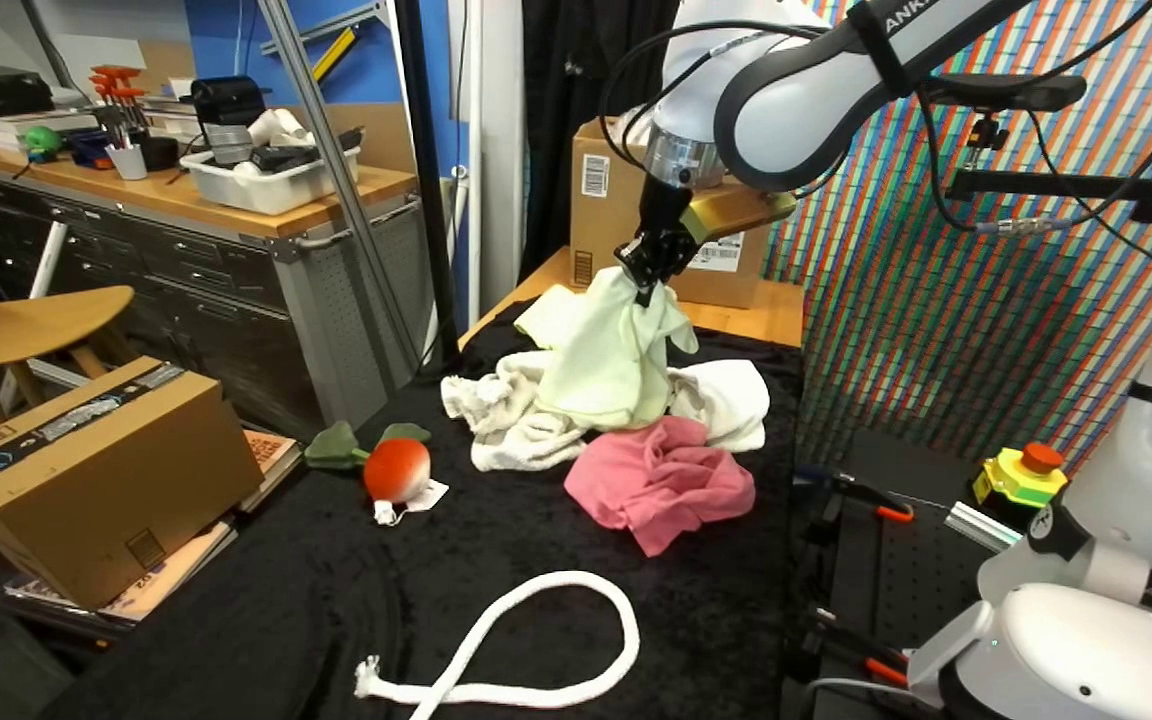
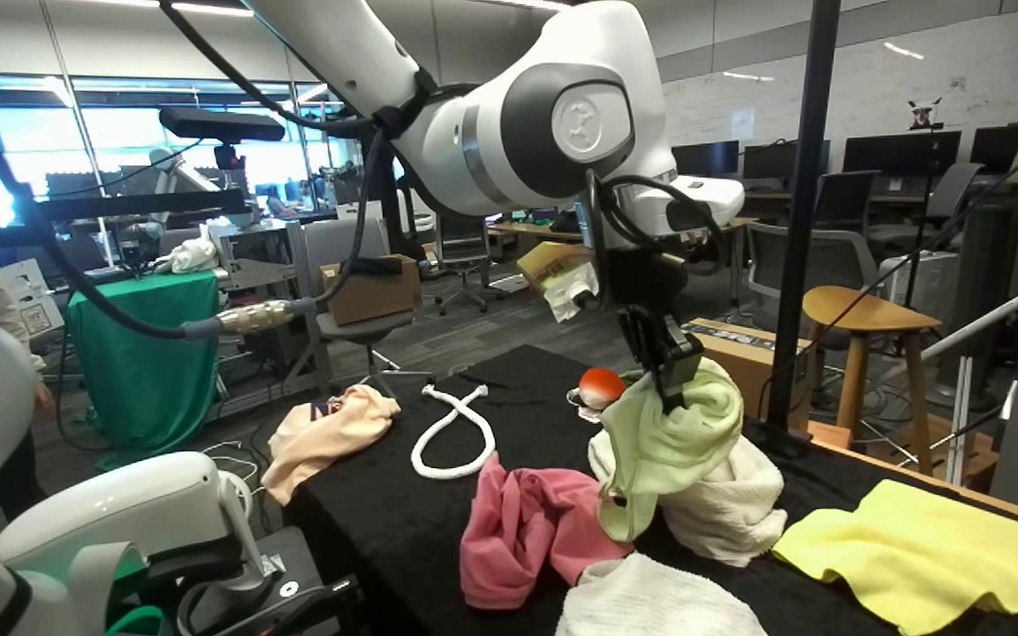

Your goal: Pile up all the things on the table on the white shirt

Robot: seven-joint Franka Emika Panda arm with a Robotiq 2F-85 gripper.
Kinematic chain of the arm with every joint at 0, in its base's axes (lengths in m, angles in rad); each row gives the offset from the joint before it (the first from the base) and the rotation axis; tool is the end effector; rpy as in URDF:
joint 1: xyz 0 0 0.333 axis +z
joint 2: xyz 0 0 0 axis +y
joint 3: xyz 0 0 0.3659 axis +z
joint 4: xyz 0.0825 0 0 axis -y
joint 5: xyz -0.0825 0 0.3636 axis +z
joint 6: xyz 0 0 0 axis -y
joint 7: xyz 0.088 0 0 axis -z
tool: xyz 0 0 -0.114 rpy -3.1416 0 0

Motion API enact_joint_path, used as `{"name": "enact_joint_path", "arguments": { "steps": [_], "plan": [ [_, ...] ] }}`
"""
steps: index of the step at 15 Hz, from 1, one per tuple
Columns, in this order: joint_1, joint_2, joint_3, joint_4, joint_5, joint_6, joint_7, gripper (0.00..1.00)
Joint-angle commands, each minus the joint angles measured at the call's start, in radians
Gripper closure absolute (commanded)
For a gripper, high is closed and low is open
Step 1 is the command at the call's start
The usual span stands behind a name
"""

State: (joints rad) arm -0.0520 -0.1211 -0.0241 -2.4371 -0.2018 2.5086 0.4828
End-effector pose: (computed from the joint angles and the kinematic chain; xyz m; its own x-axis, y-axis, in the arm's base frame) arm 0.4677 -0.0351 0.4251 0.8963 -0.3815 0.2263 -0.4007 -0.9151 0.0445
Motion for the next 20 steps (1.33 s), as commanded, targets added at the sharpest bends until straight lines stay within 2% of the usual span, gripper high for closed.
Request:
{"name": "enact_joint_path", "arguments": {
  "steps": [1,2,8,11,16,20],
  "plan": [
    [-0.008,-0.010,0.013,-0.028,-0.002,0.023,-0.027,0.81],
    [-0.007,-0.015,0.016,-0.031,-0.005,0.019,-0.028,0.65],
    [0.009,-0.016,0.049,-0.035,-0.015,0.003,-0.043,0.20],
    [0.030,-0.009,0.080,-0.020,-0.018,0.003,-0.042,0.01],
    [0.100,0.082,0.175,0.068,-0.073,0.042,-0.007,0.00],
    [0.168,0.194,0.216,0.181,-0.087,0.038,-0.009,0.00]
  ]
}}
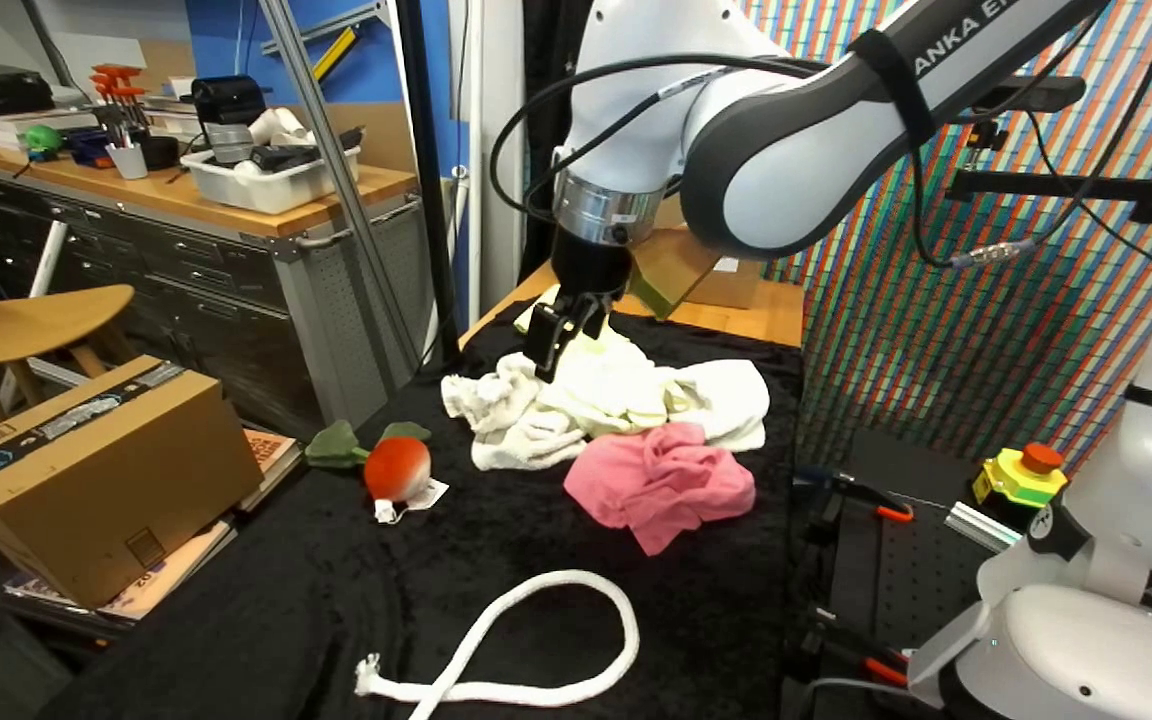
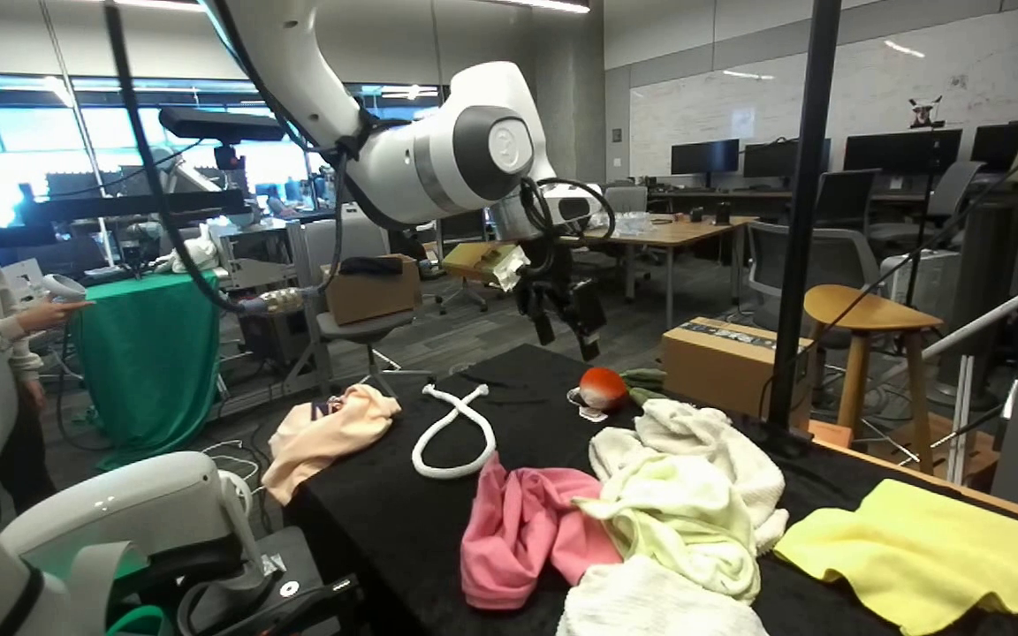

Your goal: Pile up all the things on the table on the white shirt

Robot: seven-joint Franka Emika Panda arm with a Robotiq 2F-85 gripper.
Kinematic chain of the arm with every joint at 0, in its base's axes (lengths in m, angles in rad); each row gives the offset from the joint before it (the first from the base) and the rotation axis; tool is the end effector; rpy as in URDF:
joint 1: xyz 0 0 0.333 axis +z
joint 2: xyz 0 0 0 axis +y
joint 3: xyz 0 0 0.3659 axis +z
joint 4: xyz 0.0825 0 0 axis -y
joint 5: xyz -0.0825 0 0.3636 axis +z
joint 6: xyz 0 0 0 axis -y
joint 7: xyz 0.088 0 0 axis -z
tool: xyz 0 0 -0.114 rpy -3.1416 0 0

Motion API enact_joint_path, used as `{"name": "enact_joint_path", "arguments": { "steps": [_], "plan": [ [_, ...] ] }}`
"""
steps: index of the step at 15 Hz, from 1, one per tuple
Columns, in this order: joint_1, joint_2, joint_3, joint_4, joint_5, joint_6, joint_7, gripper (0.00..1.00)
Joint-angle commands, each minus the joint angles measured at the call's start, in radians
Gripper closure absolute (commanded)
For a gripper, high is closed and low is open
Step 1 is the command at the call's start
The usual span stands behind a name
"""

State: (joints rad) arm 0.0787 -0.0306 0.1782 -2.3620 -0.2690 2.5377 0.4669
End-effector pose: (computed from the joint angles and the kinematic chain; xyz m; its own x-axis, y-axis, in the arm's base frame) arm 0.4838 0.1296 0.4164 0.9679 0.0089 0.2513 -0.0154 -0.9954 0.0947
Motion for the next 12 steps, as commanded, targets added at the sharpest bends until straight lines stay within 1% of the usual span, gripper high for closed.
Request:
{"name": "enact_joint_path", "arguments": {
  "steps": [1,2,3,4,8,12],
  "plan": [
    [0.057,0.139,0.016,0.139,-0.022,0.005,0.006,0.00],
    [0.077,0.191,0.015,0.183,-0.038,0.008,0.024,0.00],
    [0.098,0.217,0.010,0.212,-0.039,0.006,0.021,0.00],
    [0.124,0.264,0.000,0.257,-0.060,0.004,0.040,0.00],
    [0.201,0.389,-0.046,0.386,-0.086,0.023,0.066,0.00],
    [0.254,0.502,-0.089,0.503,-0.054,0.052,0.046,0.00]
  ]
}}
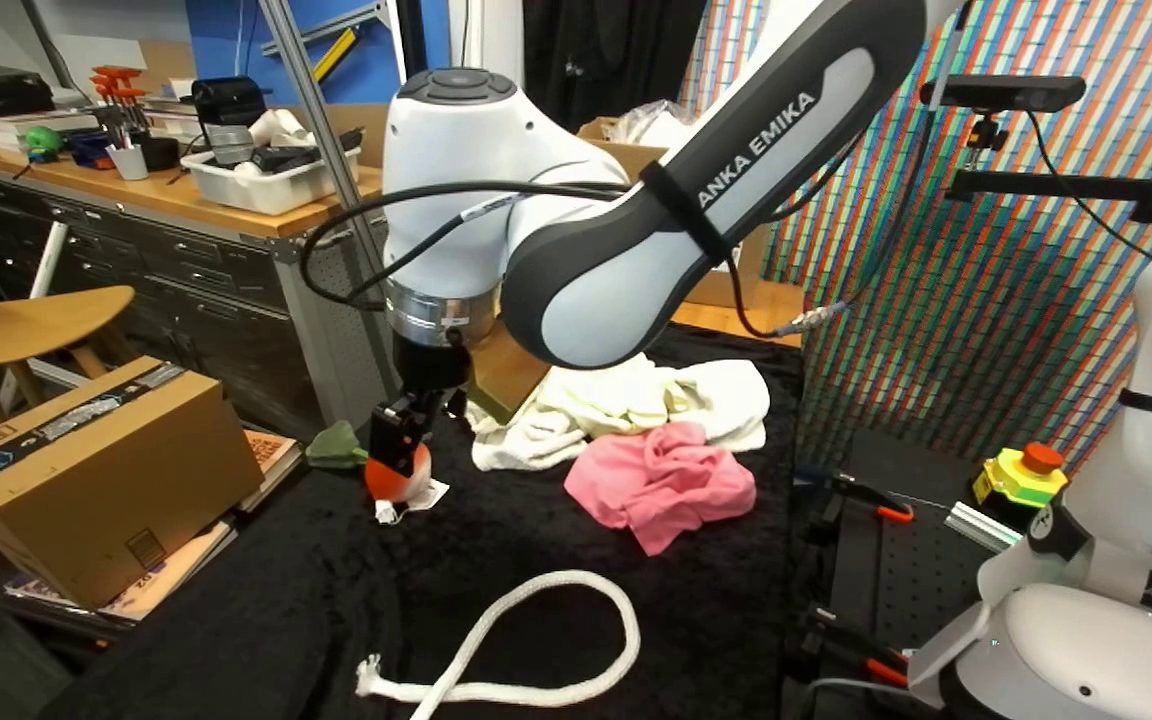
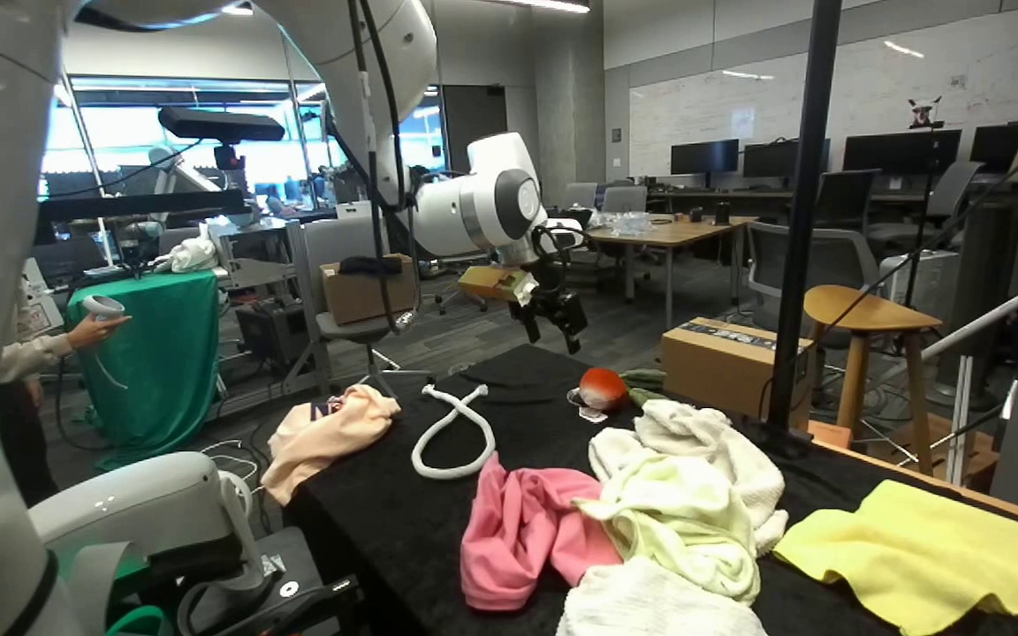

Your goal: Pile up all the things on the table on the white shirt

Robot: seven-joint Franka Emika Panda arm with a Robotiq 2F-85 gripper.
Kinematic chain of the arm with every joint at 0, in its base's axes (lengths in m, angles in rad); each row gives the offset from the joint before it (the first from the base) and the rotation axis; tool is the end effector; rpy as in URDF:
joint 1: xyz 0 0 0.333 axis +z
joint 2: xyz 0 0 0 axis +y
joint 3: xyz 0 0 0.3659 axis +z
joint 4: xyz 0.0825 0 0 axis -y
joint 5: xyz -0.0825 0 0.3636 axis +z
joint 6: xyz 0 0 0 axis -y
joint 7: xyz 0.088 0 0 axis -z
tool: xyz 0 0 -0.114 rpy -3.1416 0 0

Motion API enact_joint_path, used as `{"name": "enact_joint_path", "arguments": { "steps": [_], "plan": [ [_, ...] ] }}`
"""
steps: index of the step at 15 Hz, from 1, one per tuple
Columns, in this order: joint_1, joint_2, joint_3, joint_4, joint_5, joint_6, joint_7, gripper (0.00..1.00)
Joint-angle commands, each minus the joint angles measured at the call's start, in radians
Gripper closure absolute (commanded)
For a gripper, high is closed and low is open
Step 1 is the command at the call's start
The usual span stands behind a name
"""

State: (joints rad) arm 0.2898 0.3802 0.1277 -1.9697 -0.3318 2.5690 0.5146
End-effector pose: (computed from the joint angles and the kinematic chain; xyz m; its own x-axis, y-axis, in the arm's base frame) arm 0.5855 0.2566 0.3547 0.9520 0.1507 0.2665 0.1383 -0.9883 0.0647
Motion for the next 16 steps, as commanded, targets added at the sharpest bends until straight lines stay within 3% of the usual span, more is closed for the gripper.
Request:
{"name": "enact_joint_path", "arguments": {
  "steps": [1,8,16],
  "plan": [
    [0.050,0.109,-0.044,0.131,0.021,0.022,-0.011,0.00],
    [0.055,0.243,-0.038,0.263,0.141,-0.006,-0.089,0.00],
    [0.071,0.356,-0.109,0.370,0.144,-0.032,-0.086,0.00]
  ]
}}
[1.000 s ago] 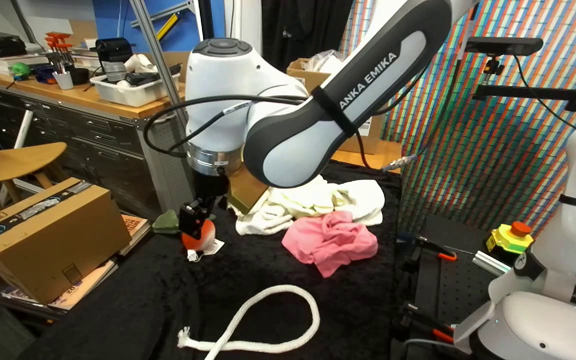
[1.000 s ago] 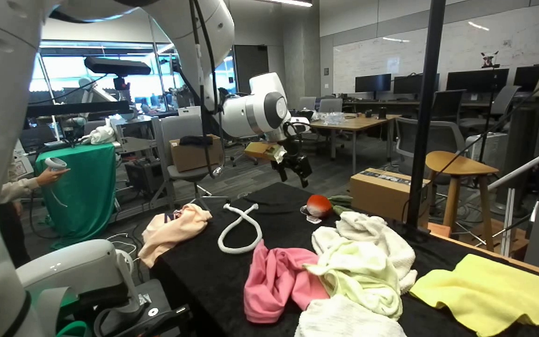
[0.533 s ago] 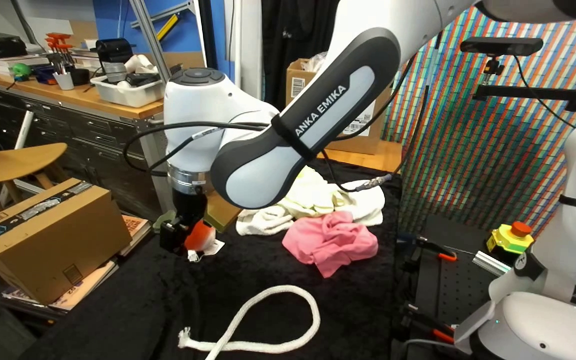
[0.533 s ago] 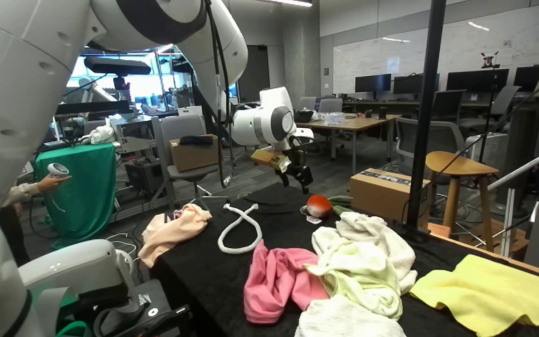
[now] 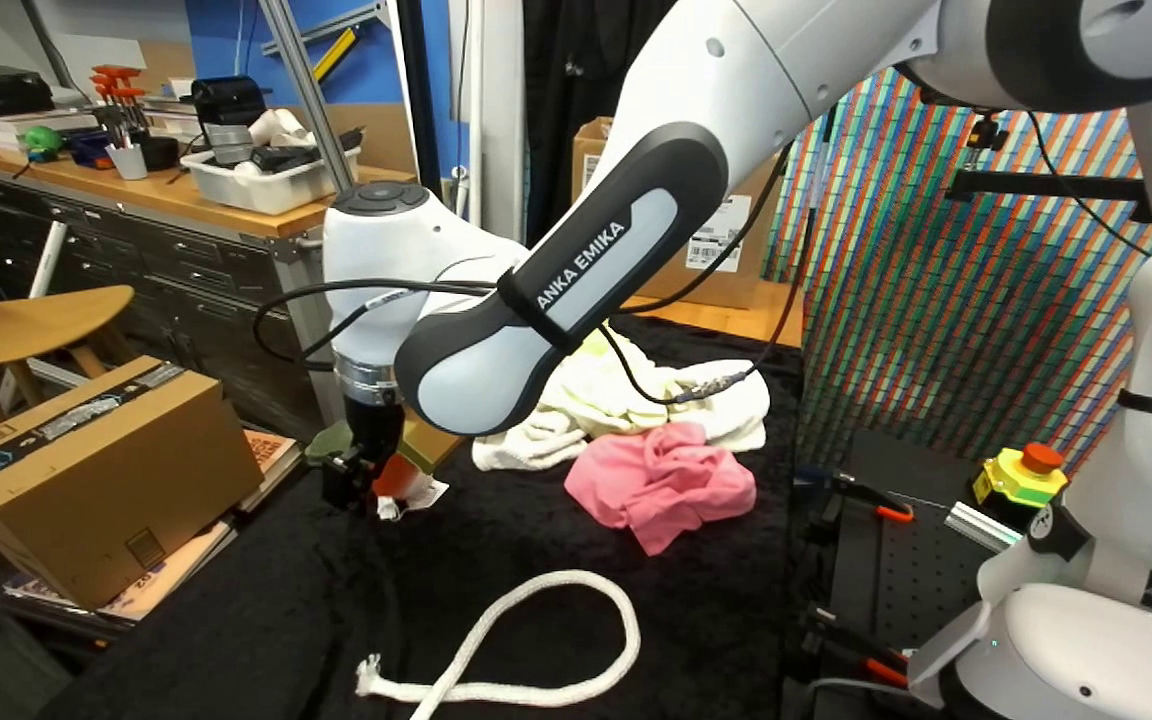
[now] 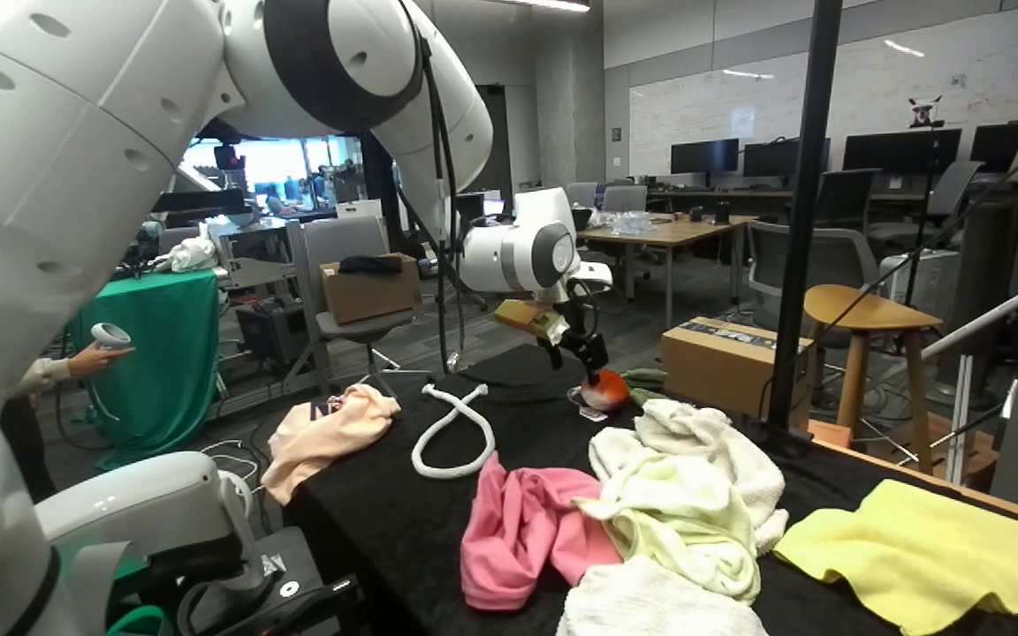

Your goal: Pile up all the things on the table on the white shirt

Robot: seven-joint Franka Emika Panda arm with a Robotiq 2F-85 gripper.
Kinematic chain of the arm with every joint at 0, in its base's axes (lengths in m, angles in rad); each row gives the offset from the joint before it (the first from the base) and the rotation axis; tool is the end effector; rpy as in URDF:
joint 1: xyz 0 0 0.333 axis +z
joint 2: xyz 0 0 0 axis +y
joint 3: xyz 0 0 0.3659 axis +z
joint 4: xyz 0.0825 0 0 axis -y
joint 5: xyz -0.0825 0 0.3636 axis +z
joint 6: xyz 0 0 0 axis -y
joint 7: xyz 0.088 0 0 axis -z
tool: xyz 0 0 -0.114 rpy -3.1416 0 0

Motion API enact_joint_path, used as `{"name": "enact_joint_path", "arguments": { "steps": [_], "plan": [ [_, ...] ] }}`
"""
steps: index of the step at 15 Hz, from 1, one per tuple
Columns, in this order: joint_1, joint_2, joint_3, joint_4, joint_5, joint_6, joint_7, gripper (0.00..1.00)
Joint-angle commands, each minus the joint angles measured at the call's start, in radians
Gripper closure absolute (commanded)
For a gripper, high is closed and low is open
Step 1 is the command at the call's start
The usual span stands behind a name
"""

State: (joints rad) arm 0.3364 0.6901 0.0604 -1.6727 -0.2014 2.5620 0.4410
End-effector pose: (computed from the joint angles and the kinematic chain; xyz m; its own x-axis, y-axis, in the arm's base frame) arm 0.6655 0.2732 0.2681 0.9712 0.0943 0.2186 0.0943 -0.9955 0.0106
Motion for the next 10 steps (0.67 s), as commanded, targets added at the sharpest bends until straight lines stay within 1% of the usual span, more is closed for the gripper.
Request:
{"name": "enact_joint_path", "arguments": {
  "steps": [1,3,7,8,9,10],
  "plan": [
    [0.029,0.054,-0.053,0.081,0.007,-0.025,-0.011,0.00],
    [0.037,0.069,-0.078,0.098,0.000,-0.025,-0.001,0.00],
    [0.045,0.082,-0.105,0.115,0.000,-0.023,0.005,0.00],
    [0.043,0.085,-0.107,0.119,0.002,-0.023,0.001,0.25],
    [0.044,0.087,-0.110,0.120,0.002,-0.023,0.003,0.26],
    [0.044,0.088,-0.112,0.120,0.003,-0.023,0.004,0.32]
  ]
}}
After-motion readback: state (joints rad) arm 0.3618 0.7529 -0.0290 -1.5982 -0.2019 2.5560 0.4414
